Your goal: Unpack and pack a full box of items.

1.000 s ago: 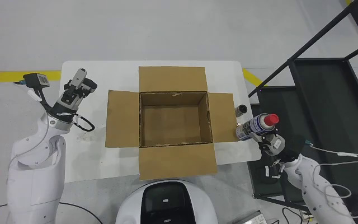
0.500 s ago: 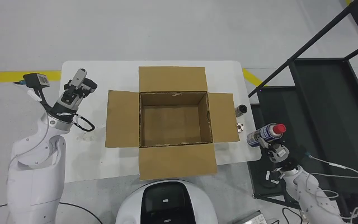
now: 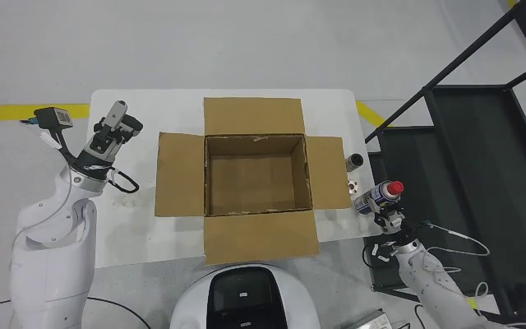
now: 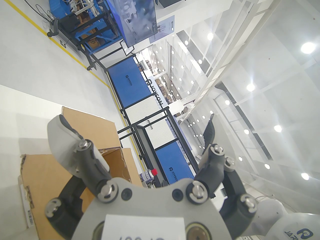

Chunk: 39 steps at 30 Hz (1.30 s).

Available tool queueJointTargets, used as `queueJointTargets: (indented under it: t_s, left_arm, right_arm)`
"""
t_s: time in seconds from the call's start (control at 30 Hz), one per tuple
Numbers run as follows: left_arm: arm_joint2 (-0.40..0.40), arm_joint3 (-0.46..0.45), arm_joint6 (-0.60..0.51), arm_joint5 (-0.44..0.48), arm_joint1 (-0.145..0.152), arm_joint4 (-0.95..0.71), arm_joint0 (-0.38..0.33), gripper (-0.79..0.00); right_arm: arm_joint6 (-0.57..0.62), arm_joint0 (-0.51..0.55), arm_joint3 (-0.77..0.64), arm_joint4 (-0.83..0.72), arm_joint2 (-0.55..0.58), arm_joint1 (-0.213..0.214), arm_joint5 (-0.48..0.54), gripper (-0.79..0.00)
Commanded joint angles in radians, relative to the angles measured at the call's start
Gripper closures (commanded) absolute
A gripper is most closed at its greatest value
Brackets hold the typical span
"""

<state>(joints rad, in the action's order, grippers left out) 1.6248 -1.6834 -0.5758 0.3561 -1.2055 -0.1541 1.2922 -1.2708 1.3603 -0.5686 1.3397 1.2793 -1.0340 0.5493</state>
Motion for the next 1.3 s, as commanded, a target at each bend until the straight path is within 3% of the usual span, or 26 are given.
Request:
queueJointTargets:
  t_s: [0.0, 0.43, 0.47, 0.5, 0.53, 0.87, 1.27]
  left_arm:
    - [0.000, 0.000, 0.000, 0.000, 0.000, 0.000, 0.000, -0.785]
    - [0.000, 0.000, 0.000, 0.000, 0.000, 0.000, 0.000, -0.785]
    - [0.000, 0.000, 0.000, 0.000, 0.000, 0.000, 0.000, -0.785]
    - [0.000, 0.000, 0.000, 0.000, 0.000, 0.000, 0.000, -0.785]
    - [0.000, 0.000, 0.000, 0.000, 0.000, 0.000, 0.000, -0.785]
    - [0.000, 0.000, 0.000, 0.000, 0.000, 0.000, 0.000, -0.785]
    - [0.000, 0.000, 0.000, 0.000, 0.000, 0.000, 0.000, -0.785]
  right_arm:
    - [0.000, -0.025, 0.041, -0.004, -0.014, -0.008, 0.000, 0.000]
    - [0.003, -0.108, 0.174, -0.012, -0.071, -0.038, 0.003, 0.000]
    - [0.005, -0.110, 0.177, -0.015, -0.073, -0.039, 0.005, -0.160]
    - [0.007, -0.111, 0.178, -0.018, -0.076, -0.040, 0.007, -0.526]
    - [0.008, -0.112, 0.180, -0.020, -0.077, -0.040, 0.008, -0.785]
    - [-0.002, -0.096, 0.174, -0.022, -0.091, -0.032, -0.002, -0.785]
    - [-0.007, 0.036, 0.061, -0.033, -0.097, 0.011, -0.007, -0.785]
